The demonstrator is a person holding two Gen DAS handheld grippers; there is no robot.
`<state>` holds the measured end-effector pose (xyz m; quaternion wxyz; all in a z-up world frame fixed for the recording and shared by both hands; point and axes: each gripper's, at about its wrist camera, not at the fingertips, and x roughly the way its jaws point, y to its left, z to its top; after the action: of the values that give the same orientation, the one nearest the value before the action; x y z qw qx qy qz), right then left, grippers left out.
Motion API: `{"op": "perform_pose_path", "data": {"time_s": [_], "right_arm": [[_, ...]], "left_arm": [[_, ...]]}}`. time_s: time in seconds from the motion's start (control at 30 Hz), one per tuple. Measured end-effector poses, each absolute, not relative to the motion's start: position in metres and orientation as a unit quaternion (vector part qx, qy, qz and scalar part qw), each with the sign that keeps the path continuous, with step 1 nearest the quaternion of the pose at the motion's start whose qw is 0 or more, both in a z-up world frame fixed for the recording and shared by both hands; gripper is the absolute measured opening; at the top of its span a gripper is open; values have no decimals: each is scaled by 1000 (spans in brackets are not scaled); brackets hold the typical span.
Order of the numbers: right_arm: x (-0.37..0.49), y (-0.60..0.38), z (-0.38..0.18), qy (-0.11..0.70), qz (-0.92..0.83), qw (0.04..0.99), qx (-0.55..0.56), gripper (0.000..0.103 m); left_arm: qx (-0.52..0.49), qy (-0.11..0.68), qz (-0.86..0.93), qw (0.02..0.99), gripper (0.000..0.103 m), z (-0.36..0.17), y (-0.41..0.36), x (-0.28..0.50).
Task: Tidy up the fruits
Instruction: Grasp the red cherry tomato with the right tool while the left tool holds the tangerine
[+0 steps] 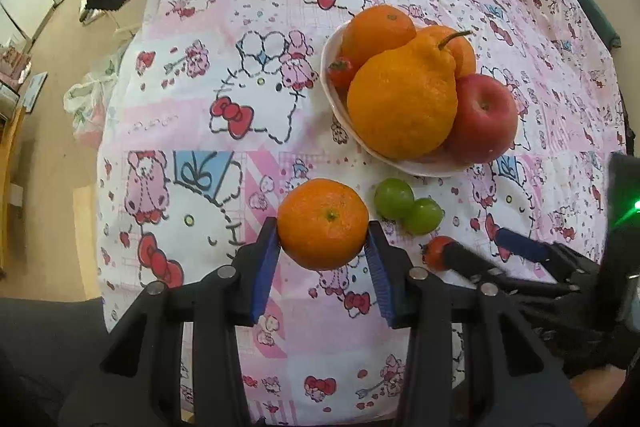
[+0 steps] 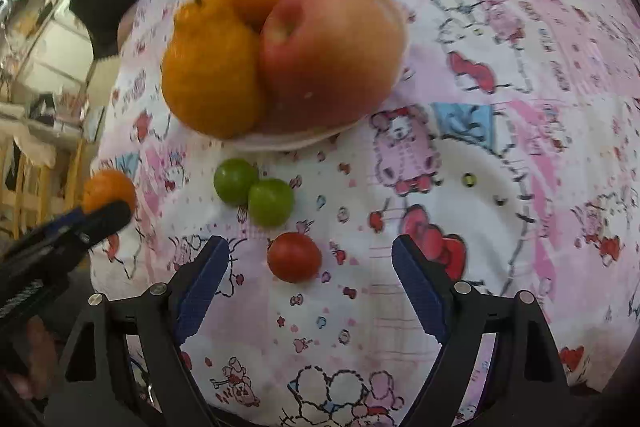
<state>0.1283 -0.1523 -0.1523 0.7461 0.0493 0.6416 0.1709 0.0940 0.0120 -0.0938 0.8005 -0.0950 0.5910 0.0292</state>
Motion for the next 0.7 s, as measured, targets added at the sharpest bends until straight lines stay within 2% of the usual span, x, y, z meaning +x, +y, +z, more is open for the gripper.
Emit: {"op": "perform_pose_path", "data": {"time_s": [0.07,0.2,0.27,0.3,0.7], "right_arm": [[130,-142,-160,651,174,739,27,78],[128,-125,-173,663,176,728,-18,61],[127,-122,-174,660,179,729,-32,49],[126,-121,-174,658,182,730,-36,36],[112,-152,-144,644,230,727,54,36]], "left_arm": [[-95,585,36,805,39,-91,16,95],[-98,579,45,808,38,-90,22,96],[-105,580,48,807,39,-90,25,96],[-107,580,48,806,39,-91,26,97],[-96,563,71,818,38,-90,31,98]]}}
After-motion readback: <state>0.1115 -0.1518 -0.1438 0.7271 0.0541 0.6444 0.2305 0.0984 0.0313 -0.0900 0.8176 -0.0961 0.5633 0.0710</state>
